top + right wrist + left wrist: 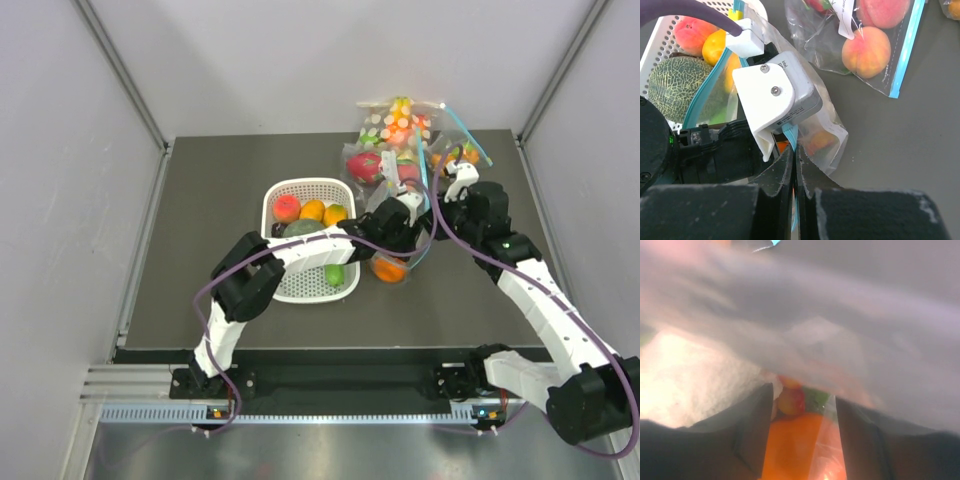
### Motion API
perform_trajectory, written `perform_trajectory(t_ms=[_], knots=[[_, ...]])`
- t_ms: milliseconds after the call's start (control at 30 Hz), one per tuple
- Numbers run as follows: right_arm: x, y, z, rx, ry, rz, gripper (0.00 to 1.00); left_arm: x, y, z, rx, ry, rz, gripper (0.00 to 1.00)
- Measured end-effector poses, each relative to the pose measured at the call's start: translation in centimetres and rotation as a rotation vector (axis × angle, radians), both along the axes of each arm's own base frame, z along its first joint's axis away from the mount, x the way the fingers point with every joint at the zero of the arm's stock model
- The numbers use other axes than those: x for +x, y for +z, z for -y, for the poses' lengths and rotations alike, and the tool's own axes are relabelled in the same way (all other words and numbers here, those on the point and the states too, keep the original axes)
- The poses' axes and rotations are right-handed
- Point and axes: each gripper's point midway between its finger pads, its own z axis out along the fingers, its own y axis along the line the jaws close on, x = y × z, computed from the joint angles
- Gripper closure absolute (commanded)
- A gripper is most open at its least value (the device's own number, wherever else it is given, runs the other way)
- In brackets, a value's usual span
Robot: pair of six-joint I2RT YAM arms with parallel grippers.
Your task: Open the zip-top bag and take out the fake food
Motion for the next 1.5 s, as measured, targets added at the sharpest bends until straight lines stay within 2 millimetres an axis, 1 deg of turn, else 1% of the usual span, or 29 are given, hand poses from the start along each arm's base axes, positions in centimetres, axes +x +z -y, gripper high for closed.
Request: perform_trajectory(t_ms=[167, 233, 300, 433, 567, 633, 733, 800, 967, 1067, 1133, 1200, 1233, 1300, 1333, 1467, 1500], knots=[[0.1, -0.2, -0.1, -0.003, -0.001, -0.004, 1.0, 0.5, -0.4, 0.0, 0.009, 0.014, 0.018, 0.46], [0.1, -0.2, -0.2, -0.004, -0.002, -0.004, 1.0, 0.8, -0.5, 0.1, 0.012, 0.022, 0.026, 0.53], [0.1, -0.3, -0.3, -0.005, -0.001, -0.006, 1.0, 1.2, -0.7, 0.2, 0.02, 0.033, 0.04, 0.66], [-0.1, -1.0, -0.4, -0.005, -0.001, -0.022, 1.0, 1.7, -1.2, 0.3, 0.029, 0.049, 0.056, 0.8], [-0.2, -1.1, -0.4, -0.007, -0.002, -0.024, 1.0, 1.9, -1.1, 0.1, 0.033, 0.063, 0.069, 0.83], [-0.2, -1.1, -0.4, -0.008, -0.002, -0.024, 1.0, 1.7, -1.0, -0.4, 0.032, 0.07, 0.074, 0.85], [-0.3, -1.2, -0.7, -0.011, 0.006, -0.024, 1.0, 0.8, -0.4, -1.8, 0.032, 0.072, 0.076, 0.85], [-0.5, -1.5, -0.9, -0.014, 0.014, -0.03, 1.0, 0.1, 0.4, -2.7, 0.029, 0.071, 0.077, 0.86], [-0.5, -2.0, -1.1, -0.019, 0.02, -0.044, 1.0, -0.6, 4.2, -3.9, -0.025, 0.078, 0.12, 0.87], [-0.5, -2.3, -1.1, -0.021, 0.02, -0.052, 1.0, -0.2, 5.9, -4.0, -0.048, 0.087, 0.159, 0.8], [-0.5, -2.4, -1.1, -0.021, 0.02, -0.054, 1.0, 0.0, 6.1, -4.1, -0.046, 0.094, 0.175, 0.7], [-0.5, -2.3, -1.1, -0.021, 0.021, -0.053, 1.0, 0.3, 5.8, -4.4, -0.024, 0.101, 0.19, 0.62], [-0.5, -2.3, -1.1, -0.021, 0.021, -0.053, 1.0, 0.6, 5.5, -4.5, -0.012, 0.108, 0.196, 0.53], [-0.5, -2.3, -1.1, -0.02, 0.021, -0.054, 1.0, 1.2, 4.6, -4.7, 0.024, 0.122, 0.212, 0.45], [-0.5, -2.3, -1.1, -0.019, 0.023, -0.054, 1.0, 1.5, 4.1, -4.7, 0.039, 0.13, 0.216, 0.37], [-0.5, -2.3, -1.2, -0.018, 0.025, -0.054, 1.0, 2.6, 1.9, -5.2, 0.113, 0.167, 0.239, 0.26], [-0.5, -2.3, -1.2, -0.018, 0.025, -0.054, 1.0, 2.9, 1.5, -5.5, 0.128, 0.18, 0.244, 0.25]])
